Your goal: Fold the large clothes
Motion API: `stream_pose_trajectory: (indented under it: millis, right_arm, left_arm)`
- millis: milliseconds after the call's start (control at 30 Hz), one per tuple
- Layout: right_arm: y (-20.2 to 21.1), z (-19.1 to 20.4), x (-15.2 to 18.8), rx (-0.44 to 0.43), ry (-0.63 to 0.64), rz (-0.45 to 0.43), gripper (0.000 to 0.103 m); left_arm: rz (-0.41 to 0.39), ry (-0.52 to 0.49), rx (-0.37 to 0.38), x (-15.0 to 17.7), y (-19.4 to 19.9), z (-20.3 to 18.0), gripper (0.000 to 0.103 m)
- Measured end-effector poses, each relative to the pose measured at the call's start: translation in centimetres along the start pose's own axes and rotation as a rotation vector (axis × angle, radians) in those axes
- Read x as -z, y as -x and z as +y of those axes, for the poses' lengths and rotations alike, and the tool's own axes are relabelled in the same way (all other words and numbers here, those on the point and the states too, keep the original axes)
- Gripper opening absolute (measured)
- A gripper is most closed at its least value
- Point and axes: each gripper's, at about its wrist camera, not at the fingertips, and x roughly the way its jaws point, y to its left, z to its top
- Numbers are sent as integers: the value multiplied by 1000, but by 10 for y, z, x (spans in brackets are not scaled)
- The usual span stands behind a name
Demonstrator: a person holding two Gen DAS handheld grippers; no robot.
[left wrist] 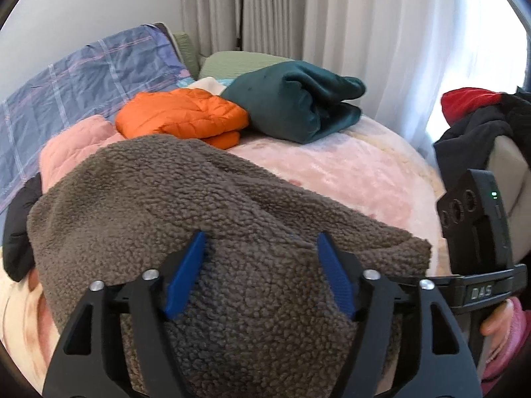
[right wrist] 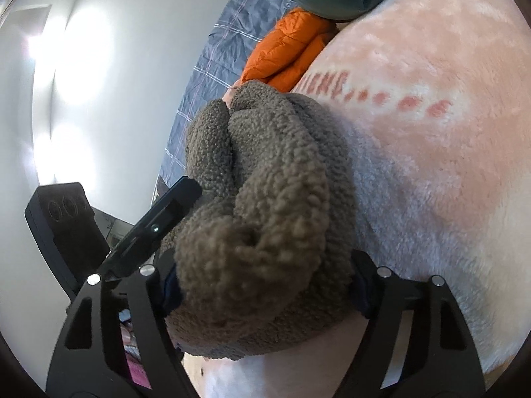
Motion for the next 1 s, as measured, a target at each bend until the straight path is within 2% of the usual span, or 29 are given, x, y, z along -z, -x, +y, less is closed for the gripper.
stream_pose_trajectory:
  millis: [67,200,333,367,433,533,633,700,767,900,1000]
  right_arm:
    - [0,0,1,-3,5,-1,80]
    - [-6,-4,-1,-17,-36,12,94]
    - [-16,0,-6,-28,-48,28,101]
    - [-16,2,-6,-23,-40,21,100]
    - [-11,7,-5,-9,-11,-15,81]
    - [-2,14,-1,9,54,-51,70]
    - [0,9,-1,-1,60,-50,69]
    - [1,7,-1,-15,52,-42,69]
    - [1,8,0,-20,67,-42,69]
    - [3,8,3,-29,90,-38,70]
    - [3,7,3,-37,93,-31,71]
  left_arm:
    - [0,-4,8,0,0,-1,76]
    - [-13,8,16,0,1,1,78]
    - [-49,88,77,2,8,18,78]
    - [-54,112,89,2,8,22,77]
    - [-61,140,101,2,9,27,77]
    - [-76,196,133,-2,20,36,77]
    - [-123,280,122,-2,36,59,81]
    - [-171,339,66,2,51,85,83]
    - [-187,417,2,11,60,118,85]
    - [-126,580,-64,40,49,182,89]
    - [-75,710,-50,63,23,222,90]
